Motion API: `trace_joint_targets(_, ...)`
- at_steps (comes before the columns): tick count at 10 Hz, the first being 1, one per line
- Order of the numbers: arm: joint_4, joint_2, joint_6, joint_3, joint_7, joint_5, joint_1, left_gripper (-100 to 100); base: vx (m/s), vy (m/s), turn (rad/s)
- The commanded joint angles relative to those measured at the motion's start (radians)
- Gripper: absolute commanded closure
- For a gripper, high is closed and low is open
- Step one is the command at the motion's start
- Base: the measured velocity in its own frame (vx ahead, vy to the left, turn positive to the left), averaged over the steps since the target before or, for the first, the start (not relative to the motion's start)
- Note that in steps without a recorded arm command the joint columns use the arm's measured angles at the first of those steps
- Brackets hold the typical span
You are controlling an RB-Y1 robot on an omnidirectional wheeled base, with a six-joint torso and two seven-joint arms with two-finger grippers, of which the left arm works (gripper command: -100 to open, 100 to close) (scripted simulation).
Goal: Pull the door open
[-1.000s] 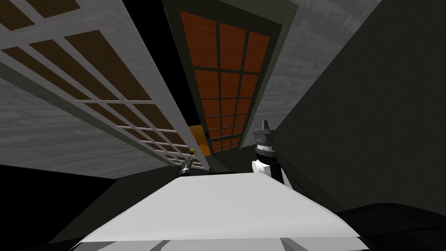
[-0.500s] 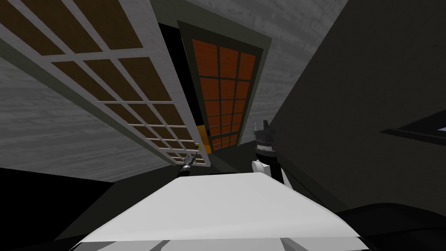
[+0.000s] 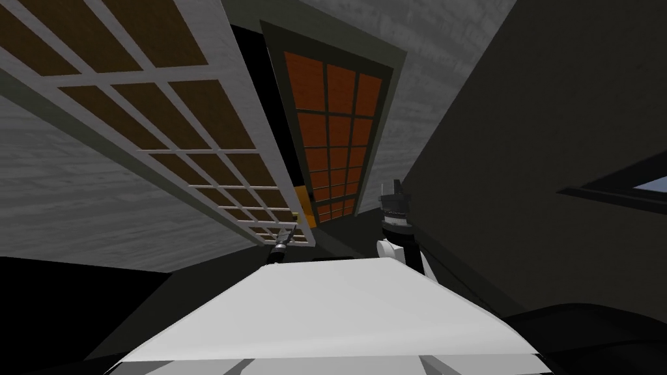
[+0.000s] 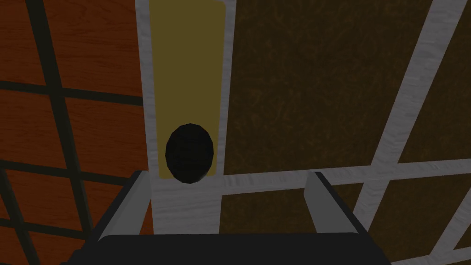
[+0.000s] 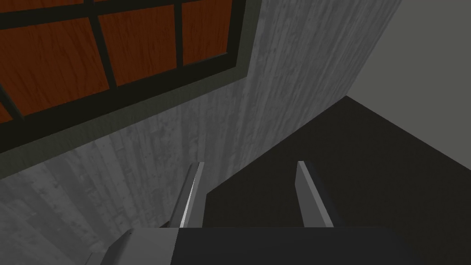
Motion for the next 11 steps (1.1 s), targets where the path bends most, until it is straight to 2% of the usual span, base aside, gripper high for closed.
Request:
trace_joint_targets(1, 0.002, 0.017, -0.031, -0.033, 0.008, -0.028, -0.016, -100, -0.154, 0.032, -0.169)
trace_joint_targets(2, 0.002, 0.017, -0.031, -0.033, 0.008, -0.028, -0.016, -100, -0.178, 0.065, -0.076)
trace_joint_targets(4, -0.008, 0.028, -0.046, -0.058, 0.014, -0.048, -0.022, -100, -0.194, 0.046, -0.072)
trace_joint_targets(5, -0.018, 0.023, -0.035, -0.053, 0.011, -0.044, -0.015, -100, -0.082, 0.015, -0.013)
trace_joint_targets(11, -0.004, 0.029, -0.053, -0.028, 0.006, -0.025, -0.011, -100, 0.194, -0.003, -0.067)
